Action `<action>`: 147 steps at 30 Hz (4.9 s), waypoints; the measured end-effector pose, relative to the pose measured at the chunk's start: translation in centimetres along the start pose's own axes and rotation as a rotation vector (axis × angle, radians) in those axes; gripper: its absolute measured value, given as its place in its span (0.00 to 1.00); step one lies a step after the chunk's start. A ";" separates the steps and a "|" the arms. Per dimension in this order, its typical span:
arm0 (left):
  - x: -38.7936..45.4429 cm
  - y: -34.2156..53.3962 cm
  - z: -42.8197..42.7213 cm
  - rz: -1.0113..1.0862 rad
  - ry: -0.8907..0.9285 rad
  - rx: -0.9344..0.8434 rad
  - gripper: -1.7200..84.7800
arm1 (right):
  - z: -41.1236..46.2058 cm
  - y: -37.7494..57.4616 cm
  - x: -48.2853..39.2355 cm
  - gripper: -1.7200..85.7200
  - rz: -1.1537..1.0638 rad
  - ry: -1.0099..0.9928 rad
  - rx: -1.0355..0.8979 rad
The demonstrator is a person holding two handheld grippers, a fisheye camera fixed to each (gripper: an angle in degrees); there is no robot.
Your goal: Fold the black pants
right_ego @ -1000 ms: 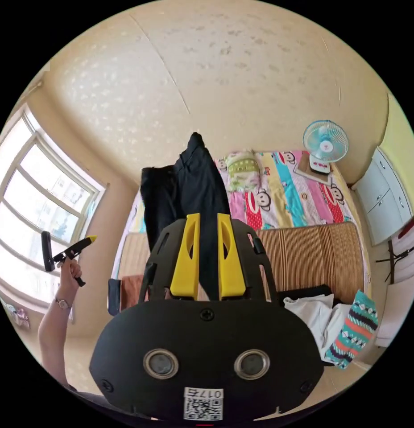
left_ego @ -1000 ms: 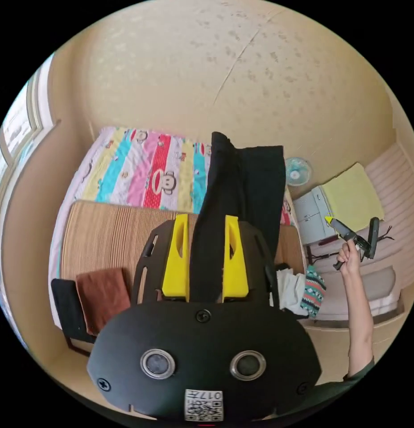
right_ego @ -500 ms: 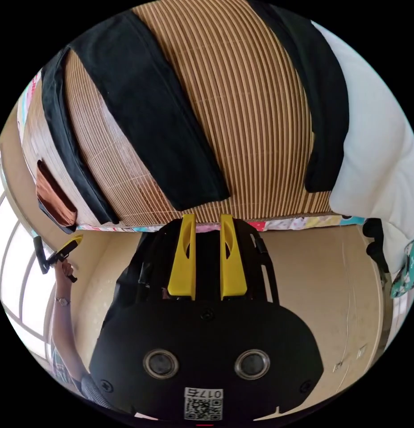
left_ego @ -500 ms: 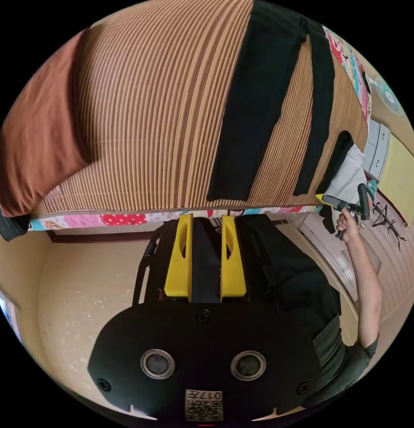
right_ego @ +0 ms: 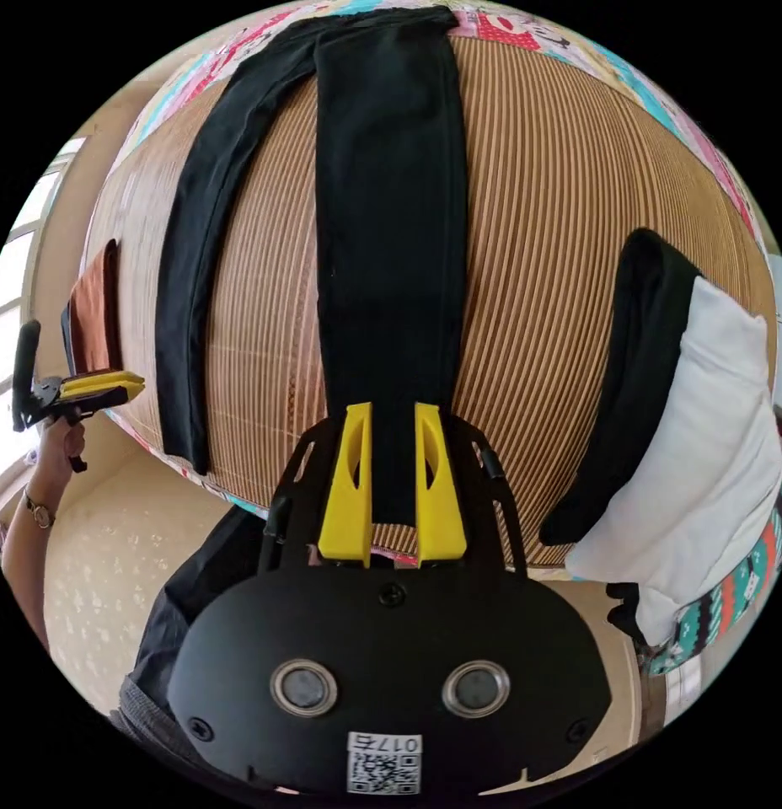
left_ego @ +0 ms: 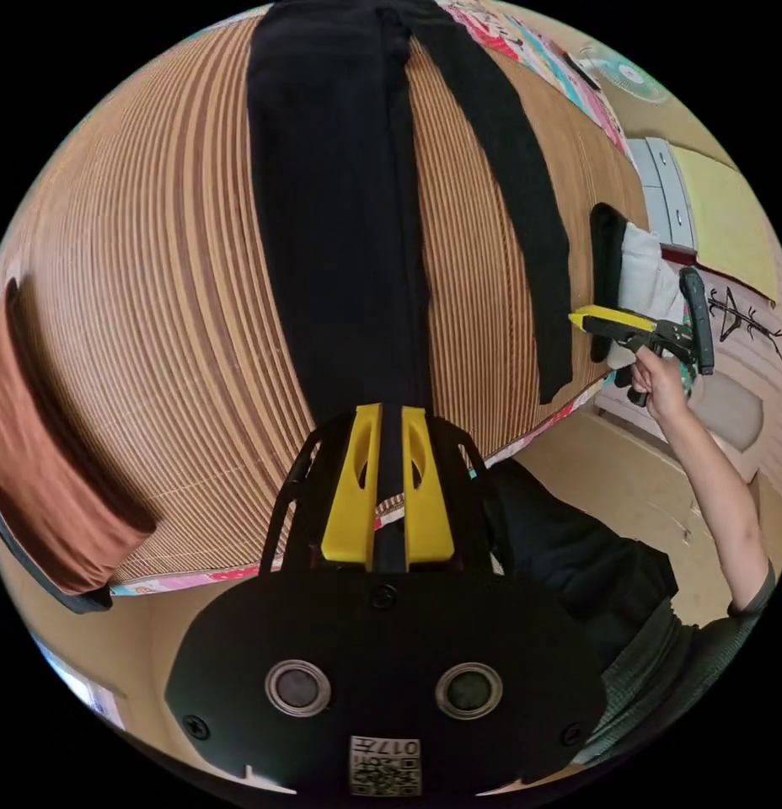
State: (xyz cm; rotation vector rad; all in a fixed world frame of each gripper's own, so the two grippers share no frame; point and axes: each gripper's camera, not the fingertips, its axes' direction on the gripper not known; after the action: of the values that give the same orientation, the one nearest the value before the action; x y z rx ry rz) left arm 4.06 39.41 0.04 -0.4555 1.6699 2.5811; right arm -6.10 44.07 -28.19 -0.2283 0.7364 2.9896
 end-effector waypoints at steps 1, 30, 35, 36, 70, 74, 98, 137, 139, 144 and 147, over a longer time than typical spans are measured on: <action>-0.6 0.1 2.9 -0.014 0.000 -0.058 0.07 | 3.1 1.3 -0.3 0.10 -0.005 0.032 -0.047; 0.8 19.1 8.1 -0.330 0.047 -0.141 0.01 | 19.0 24.8 14.4 0.05 0.373 -0.586 -0.073; 2.2 18.9 6.5 -0.336 0.220 0.023 0.03 | 17.6 25.4 13.7 0.03 0.105 -0.768 -0.104; 2.3 18.8 5.6 -0.362 0.281 0.084 0.06 | 17.2 25.7 13.5 0.03 0.071 -0.784 -0.093; -5.2 20.1 -3.7 0.146 0.632 0.184 0.01 | 19.3 21.4 4.2 0.05 -0.576 -0.247 -0.494; -9.0 21.4 -3.9 0.074 0.755 0.240 0.01 | 15.8 12.6 9.8 0.10 -0.317 -0.365 -0.314; -17.0 25.2 -5.3 -0.111 1.114 0.412 0.01 | 12.0 -18.3 16.0 0.11 0.273 -0.616 0.487; -26.5 27.7 -9.7 -0.373 0.888 0.521 0.01 | 21.4 1.6 -8.5 0.12 -0.288 -0.778 -0.045; -26.7 27.1 -10.2 -0.362 0.823 0.484 0.01 | 24.1 6.8 -8.4 0.12 -0.191 -0.812 -0.032; -27.7 27.1 -10.2 -0.334 0.716 0.465 0.01 | 31.5 15.4 -10.4 0.12 0.039 -1.021 0.019; -27.9 26.5 -9.9 -0.307 0.761 0.411 0.01 | 33.2 17.6 -10.8 0.10 0.123 -1.135 0.117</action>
State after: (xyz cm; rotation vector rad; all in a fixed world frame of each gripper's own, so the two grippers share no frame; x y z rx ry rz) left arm 28.03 22.95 27.13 -1.6424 2.0213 1.8625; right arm -1.34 43.73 10.60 1.3993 0.7209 2.4883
